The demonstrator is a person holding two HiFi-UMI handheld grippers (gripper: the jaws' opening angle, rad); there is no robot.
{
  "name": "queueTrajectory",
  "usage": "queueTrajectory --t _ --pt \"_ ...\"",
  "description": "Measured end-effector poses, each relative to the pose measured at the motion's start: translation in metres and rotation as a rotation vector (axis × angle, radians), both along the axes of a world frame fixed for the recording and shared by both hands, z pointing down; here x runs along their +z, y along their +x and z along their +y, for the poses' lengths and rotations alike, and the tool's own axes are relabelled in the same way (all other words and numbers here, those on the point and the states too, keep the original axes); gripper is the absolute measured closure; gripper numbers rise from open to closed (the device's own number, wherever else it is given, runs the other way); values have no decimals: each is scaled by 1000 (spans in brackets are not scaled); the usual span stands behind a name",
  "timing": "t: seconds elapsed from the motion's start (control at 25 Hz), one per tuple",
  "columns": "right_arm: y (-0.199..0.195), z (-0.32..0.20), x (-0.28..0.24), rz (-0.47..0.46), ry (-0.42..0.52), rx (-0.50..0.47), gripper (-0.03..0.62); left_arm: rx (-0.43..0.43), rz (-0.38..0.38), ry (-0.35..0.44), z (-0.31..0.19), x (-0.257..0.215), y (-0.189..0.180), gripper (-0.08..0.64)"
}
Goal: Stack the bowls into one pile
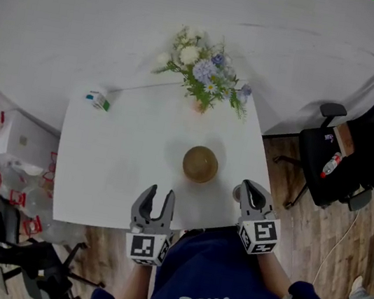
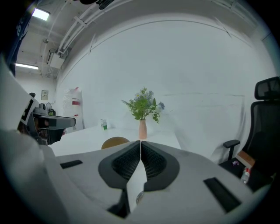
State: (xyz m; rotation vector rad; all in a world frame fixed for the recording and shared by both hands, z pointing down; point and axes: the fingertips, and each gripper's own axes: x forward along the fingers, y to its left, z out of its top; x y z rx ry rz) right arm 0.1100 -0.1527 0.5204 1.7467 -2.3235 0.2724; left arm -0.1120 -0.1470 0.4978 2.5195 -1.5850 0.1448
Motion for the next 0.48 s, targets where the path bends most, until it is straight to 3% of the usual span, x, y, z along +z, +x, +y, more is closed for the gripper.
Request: queueTrajectory --t 0.16,0.32,0.48 --pt "-6 -2 1 8 -12 -19 568 -2 9 3 1 -1 -6 388" --pt "-12 -5 3 15 -23 -37 569 -22 3 -4 3 -2 -11 490" --pt "-19 -6 5 20 -36 -56 569 -13 17 -18 5 2 -11 538"
